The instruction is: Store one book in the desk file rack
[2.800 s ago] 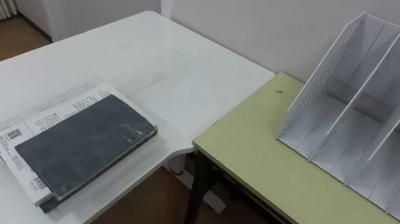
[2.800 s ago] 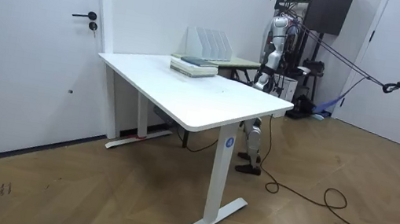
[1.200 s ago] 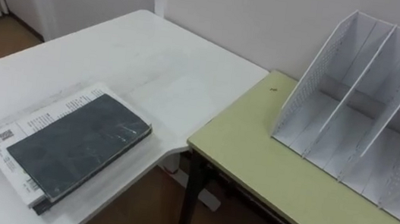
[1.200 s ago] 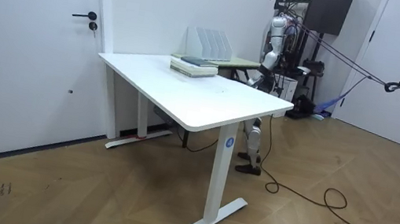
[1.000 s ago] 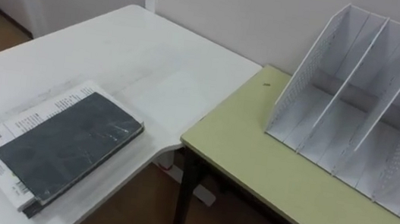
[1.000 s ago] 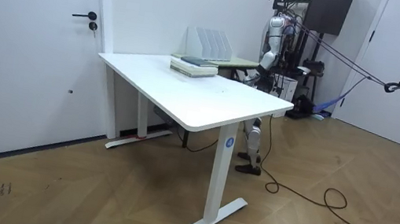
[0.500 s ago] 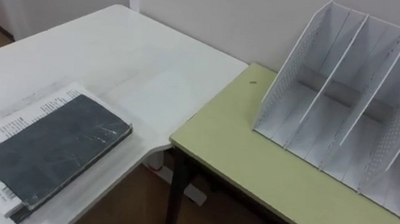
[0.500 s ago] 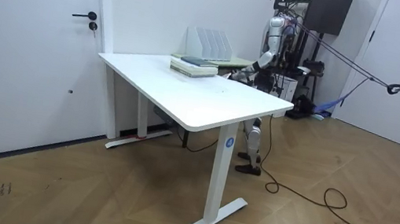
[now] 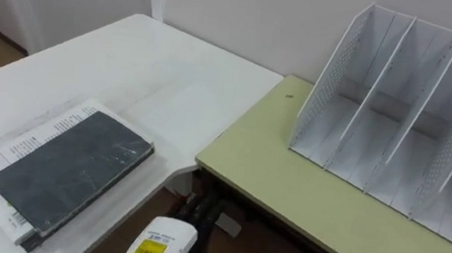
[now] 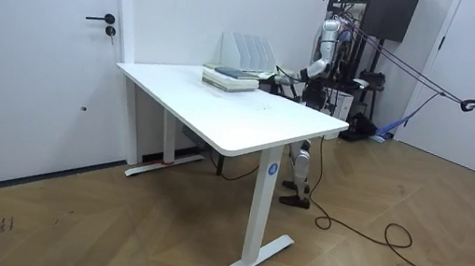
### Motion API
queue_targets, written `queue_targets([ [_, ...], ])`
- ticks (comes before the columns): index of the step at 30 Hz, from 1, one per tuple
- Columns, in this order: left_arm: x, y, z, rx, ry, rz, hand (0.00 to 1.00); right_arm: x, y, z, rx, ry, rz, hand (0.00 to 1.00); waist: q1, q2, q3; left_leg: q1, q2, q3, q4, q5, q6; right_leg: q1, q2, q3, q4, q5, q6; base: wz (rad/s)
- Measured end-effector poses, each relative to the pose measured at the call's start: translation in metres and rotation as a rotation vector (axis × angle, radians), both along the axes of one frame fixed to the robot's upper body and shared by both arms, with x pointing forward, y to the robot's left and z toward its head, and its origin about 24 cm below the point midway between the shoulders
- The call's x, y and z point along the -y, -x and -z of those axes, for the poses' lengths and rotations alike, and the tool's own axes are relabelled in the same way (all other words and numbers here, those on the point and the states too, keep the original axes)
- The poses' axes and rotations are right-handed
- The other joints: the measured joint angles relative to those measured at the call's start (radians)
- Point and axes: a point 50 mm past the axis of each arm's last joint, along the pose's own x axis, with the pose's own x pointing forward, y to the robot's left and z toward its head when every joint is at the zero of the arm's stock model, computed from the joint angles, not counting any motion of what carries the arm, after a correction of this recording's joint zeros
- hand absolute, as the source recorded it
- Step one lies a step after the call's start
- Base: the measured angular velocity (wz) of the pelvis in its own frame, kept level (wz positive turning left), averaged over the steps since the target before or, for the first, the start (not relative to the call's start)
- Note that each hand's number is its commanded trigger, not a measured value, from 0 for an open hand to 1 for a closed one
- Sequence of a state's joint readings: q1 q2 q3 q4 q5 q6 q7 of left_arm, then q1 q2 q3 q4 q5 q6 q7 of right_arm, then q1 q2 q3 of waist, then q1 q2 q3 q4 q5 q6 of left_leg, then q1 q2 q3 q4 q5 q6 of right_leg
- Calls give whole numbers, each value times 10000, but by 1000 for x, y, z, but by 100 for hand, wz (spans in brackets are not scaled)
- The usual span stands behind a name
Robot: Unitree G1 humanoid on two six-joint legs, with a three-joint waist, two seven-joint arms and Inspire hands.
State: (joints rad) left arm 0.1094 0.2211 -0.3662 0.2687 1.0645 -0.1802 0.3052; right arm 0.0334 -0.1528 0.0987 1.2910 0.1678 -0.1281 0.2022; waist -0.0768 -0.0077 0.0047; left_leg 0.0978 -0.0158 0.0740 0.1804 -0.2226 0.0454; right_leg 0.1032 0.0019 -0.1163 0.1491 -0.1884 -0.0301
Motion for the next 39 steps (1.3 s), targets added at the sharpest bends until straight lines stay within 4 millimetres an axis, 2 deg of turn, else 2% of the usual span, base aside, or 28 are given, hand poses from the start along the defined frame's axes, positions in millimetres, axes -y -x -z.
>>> queue_targets([
  [5, -29, -10, -18, 1347, -154, -1181, 0, 2, 4, 0, -206, -56, 173, 0, 44, 25, -54, -3, -93, -368, 15, 5, 8, 56, -7, -178, -2, 1, 2, 7],
  [11, -40, -8, -39, 2657, 31, -1785, 0, 6, 9, 1, -343, 115, 256, 0, 230, 50, -122, 16, -134, -557, 32, 12, 19, 230, -11, -373, -133, 9, 18, 9],
  [20, -50, -8, -41, 2865, -47, -2245, 0, 10, 16, 1, -448, 202, 520, 0, 576, 174, -128, 17, -118, -590, 101, 12, 18, 285, -22, -518, -95, 14, 11, 3],
  [25, -58, -9, -44, 3108, -108, -2591, 0, 12, 16, 0, -460, 261, 542, 0, 578, 223, -143, 17, -115, -594, 104, 12, 18, 285, -21, -515, -84, 17, 10, 0],
  [39, -62, -9, -45, 3204, -131, -2843, 0, 12, 15, 0, -424, 320, 546, 0, 581, 199, -82, 4, -115, -597, 65, 11, 18, 252, -17, -486, -110, 17, 10, 0],
])
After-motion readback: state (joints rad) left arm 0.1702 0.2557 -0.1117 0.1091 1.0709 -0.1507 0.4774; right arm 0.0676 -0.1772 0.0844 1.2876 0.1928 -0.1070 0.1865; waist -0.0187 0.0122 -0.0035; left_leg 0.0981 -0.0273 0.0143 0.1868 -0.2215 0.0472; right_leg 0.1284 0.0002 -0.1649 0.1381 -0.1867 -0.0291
